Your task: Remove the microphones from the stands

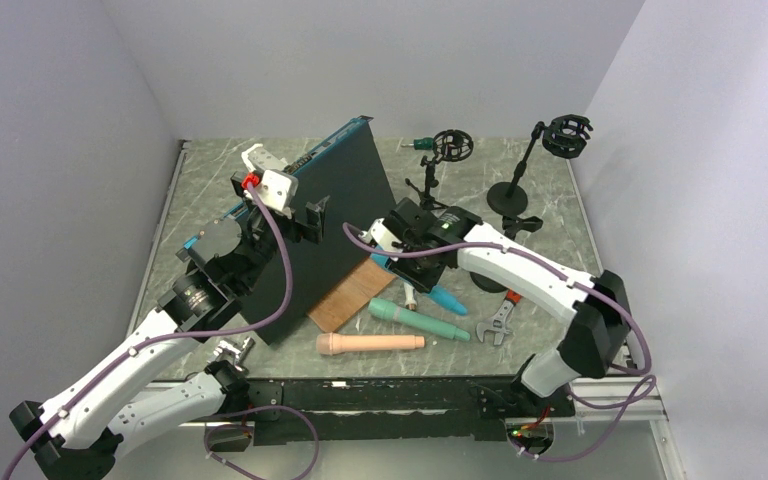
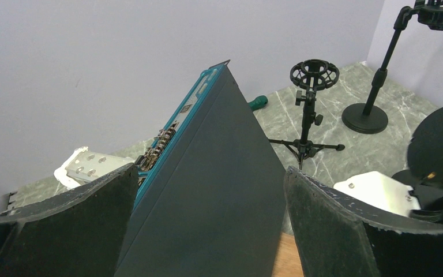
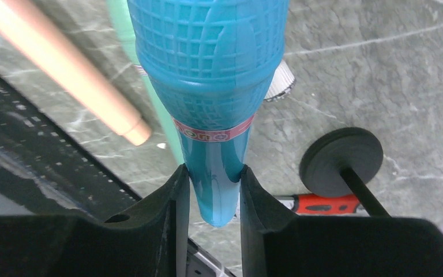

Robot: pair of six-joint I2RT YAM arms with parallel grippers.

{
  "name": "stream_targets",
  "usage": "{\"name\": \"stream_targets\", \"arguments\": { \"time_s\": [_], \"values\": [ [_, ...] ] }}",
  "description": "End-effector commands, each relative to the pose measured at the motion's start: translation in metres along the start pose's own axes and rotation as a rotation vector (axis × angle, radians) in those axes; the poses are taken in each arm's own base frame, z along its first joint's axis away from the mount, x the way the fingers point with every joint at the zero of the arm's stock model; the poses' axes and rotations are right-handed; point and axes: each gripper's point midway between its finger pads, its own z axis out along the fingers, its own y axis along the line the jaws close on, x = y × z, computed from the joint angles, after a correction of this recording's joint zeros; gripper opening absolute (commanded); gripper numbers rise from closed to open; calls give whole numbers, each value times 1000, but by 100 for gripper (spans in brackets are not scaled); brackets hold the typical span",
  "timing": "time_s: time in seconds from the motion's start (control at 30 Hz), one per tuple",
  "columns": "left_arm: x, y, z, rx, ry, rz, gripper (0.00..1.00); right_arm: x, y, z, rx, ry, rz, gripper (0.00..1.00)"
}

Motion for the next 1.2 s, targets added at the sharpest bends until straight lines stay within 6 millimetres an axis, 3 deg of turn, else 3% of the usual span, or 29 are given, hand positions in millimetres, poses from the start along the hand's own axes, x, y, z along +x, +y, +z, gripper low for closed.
{"name": "stream_targets", "arguments": {
  "time_s": [0.0, 0.3, 0.43, 0.77, 0.93, 1.17],
  "values": [
    [-16, 2, 0, -9, -54, -26, 99, 9, -13, 12, 104, 70, -6, 0],
    [-16, 1, 0, -7, -52, -28, 99, 20, -2, 35, 91, 115, -14, 0],
    [-16, -1, 0, 5, -53, -37, 99, 25, -22, 31, 193, 115, 61, 0],
    [-15, -5, 1, 15, -47, -39, 99, 51, -66, 42, 232, 157, 321, 0],
    [-15, -5, 1, 15, -47, -35, 99, 59, -68, 59, 233, 244, 329, 5],
    [-18, -2, -2, 6, -58, -28, 99, 61, -71, 69, 239, 295, 327, 25]
  ]
}}
